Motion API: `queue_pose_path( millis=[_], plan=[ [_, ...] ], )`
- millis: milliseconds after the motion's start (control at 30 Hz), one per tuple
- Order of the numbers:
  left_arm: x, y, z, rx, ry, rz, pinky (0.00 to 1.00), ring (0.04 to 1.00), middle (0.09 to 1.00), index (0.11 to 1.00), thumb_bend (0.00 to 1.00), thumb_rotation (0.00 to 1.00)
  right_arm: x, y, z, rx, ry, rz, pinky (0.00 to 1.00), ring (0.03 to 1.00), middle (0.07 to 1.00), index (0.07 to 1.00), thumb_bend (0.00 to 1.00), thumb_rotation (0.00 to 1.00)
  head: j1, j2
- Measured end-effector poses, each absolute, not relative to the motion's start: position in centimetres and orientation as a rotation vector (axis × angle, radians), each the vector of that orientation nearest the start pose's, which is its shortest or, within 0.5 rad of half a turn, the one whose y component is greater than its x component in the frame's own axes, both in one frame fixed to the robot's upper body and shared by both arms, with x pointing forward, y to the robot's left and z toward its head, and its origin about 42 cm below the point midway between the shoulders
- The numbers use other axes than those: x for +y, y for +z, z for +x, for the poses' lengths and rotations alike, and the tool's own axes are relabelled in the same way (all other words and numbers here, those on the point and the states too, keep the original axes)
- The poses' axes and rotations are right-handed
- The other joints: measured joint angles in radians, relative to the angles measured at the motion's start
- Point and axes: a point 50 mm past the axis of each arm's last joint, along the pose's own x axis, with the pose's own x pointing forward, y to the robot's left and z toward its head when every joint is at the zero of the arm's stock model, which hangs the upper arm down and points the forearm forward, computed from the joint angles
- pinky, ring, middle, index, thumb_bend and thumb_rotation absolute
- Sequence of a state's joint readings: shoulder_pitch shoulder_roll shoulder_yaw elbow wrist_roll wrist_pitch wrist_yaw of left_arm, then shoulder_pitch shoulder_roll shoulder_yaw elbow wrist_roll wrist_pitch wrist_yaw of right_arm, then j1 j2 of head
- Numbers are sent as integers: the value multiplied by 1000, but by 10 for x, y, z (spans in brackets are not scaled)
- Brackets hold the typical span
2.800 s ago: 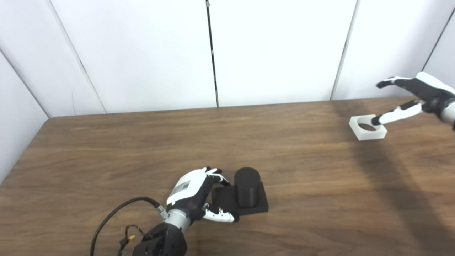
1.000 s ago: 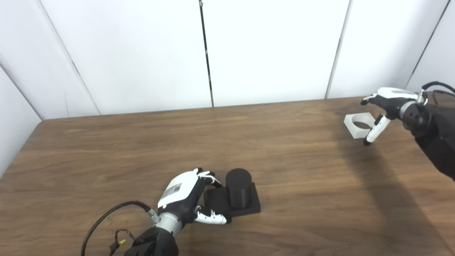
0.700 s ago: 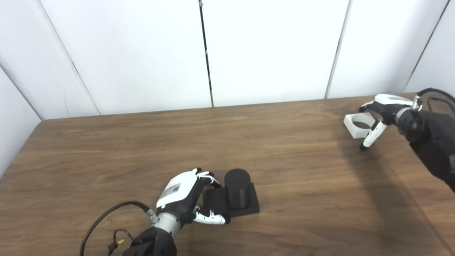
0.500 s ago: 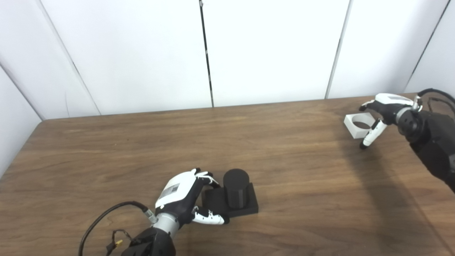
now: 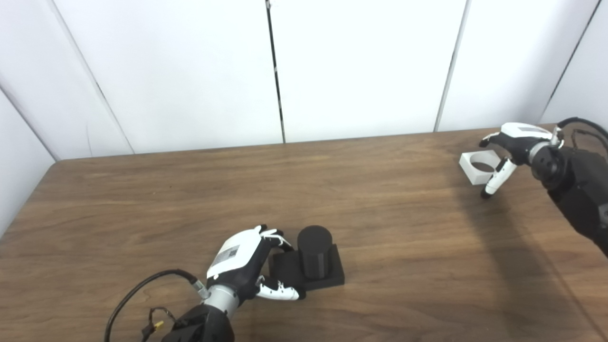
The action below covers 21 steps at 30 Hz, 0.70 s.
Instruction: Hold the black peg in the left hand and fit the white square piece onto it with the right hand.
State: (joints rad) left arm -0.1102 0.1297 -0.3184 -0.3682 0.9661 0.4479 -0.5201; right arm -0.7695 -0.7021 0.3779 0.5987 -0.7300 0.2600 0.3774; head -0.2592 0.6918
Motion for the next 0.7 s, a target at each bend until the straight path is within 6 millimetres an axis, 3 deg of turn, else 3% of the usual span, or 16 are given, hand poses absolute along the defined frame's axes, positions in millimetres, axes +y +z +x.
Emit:
queue_pose_path(
  millis=[400, 700],
  plan=[
    [161, 180, 285, 81, -352, 1034, 1000, 1000, 903, 487, 512, 60, -401, 261, 495, 412, 110, -1519, 1000, 1000, 977, 860, 891, 254, 8, 0],
    [161, 180, 283, 85, -343, 1036, 1000, 1000, 902, 487, 512, 59, -397, 262, 499, 420, 146, -1554, 1000, 1000, 986, 830, 781, 269, 11, 2]
  ],
)
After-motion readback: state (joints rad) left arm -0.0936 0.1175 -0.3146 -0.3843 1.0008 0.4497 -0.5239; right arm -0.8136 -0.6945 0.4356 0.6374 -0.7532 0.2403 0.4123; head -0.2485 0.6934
